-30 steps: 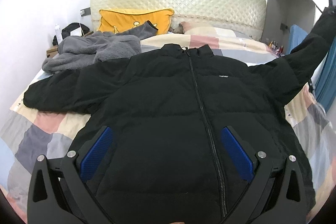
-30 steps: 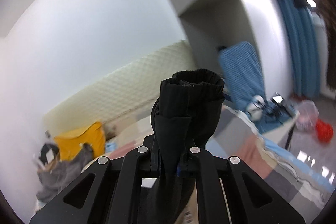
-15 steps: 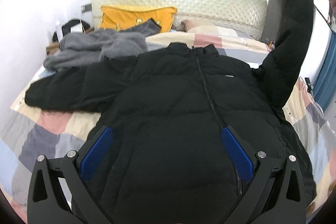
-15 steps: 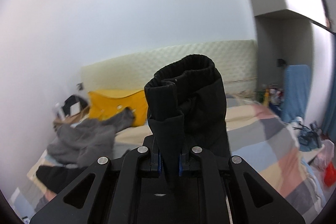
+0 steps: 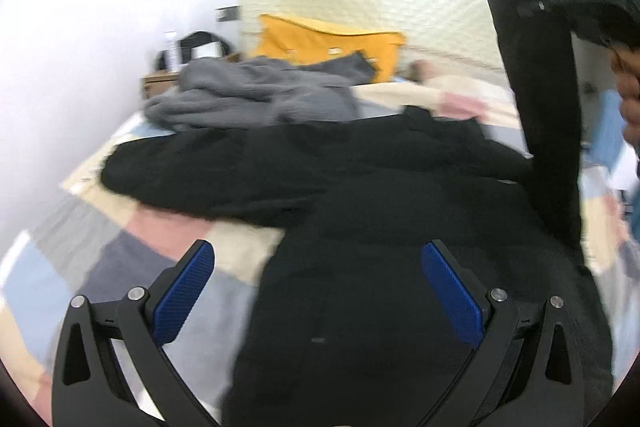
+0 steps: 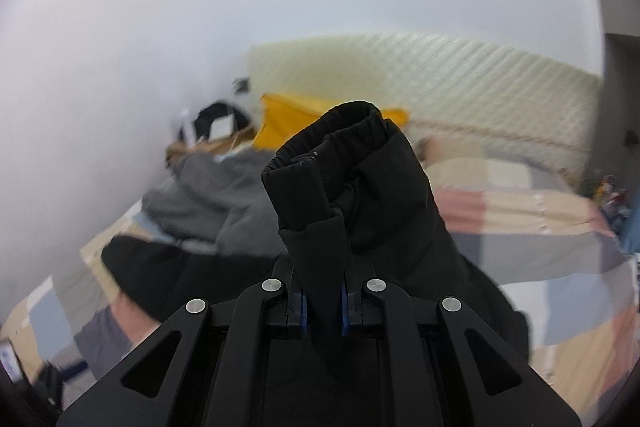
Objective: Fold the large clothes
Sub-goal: 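Lift the sleeve and fold it across the jacket body with the right gripper, then lower the sleeve onto the jacket and open the right gripper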
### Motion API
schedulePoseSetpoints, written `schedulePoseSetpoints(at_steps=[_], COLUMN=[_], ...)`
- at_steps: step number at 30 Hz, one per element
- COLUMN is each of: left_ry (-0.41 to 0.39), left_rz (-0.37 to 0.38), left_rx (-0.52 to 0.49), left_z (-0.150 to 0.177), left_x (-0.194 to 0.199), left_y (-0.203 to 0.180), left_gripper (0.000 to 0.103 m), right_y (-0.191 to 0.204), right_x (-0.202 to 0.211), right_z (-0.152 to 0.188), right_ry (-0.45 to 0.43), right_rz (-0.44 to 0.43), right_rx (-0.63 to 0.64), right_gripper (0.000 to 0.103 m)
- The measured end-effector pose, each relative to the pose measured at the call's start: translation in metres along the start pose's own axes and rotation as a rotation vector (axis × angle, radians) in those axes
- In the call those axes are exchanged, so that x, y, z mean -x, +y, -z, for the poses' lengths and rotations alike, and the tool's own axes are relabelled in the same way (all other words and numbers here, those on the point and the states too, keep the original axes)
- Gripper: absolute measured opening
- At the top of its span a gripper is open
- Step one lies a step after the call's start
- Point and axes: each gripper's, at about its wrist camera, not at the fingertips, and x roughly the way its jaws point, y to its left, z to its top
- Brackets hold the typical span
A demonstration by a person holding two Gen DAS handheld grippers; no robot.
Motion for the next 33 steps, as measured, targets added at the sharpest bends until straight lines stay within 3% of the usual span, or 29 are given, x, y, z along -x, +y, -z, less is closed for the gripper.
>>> schedulePoseSetpoints(at_steps=[5, 8, 14, 16, 21, 22, 24, 25, 26, 27, 33], left_ry=[0.037, 0.015, 0.027, 0.031, 0.037, 0.038, 0.035, 0.032, 0.03, 0.026, 0.004], left_rz=[-0.017, -0.082, -0.115, -0.119, -0.105, -0.104, -0.107, -0.101, -0.097, -0.094, -0.06], left_rx=[0.029, 0.031, 0.026, 0.02, 0.042, 0.047, 0.048, 0.047, 0.046, 0.045, 0.035], left_z=[0.002, 0.002, 0.006, 0.006, 0.006, 0.006, 0.006, 0.006, 0.006, 0.006, 0.006], left_x=[-0.016, -0.02, -0.033, -0.037, -0.043, -0.043, -0.044, -0.043, -0.042, -0.04, -0.033], left_y=[0.013, 0.021, 0.024, 0.025, 0.034, 0.035, 0.035, 0.034, 0.033, 0.032, 0.026], left_gripper=[0.103, 0.103, 0.103, 0.103, 0.103, 0.103, 0.103, 0.103, 0.103, 0.103, 0.103], right_y=[0.031, 0.051, 0.071, 0.072, 0.072, 0.075, 0.08, 0.082, 0.085, 0.086, 0.068], right_x=[-0.056, -0.094, -0.154, -0.167, -0.172, -0.171, -0.164, -0.161, -0.155, -0.148, -0.103], right_z=[0.046, 0.085, 0.144, 0.154, 0.156, 0.156, 0.151, 0.149, 0.146, 0.142, 0.118], right_ry=[0.097, 0.187, 0.325, 0.378, 0.401, 0.405, 0.404, 0.396, 0.385, 0.372, 0.287], right_rz=[-0.089, -0.112, -0.078, -0.054, -0.022, -0.004, 0.006, -0.007, -0.02, -0.027, -0.054], right_rx=[-0.035, -0.008, -0.002, -0.006, 0.024, 0.042, 0.068, 0.073, 0.082, 0.091, 0.083], right_gripper=[0.01, 0.01, 0.011, 0.011, 0.012, 0.014, 0.036, 0.041, 0.056, 0.062, 0.062])
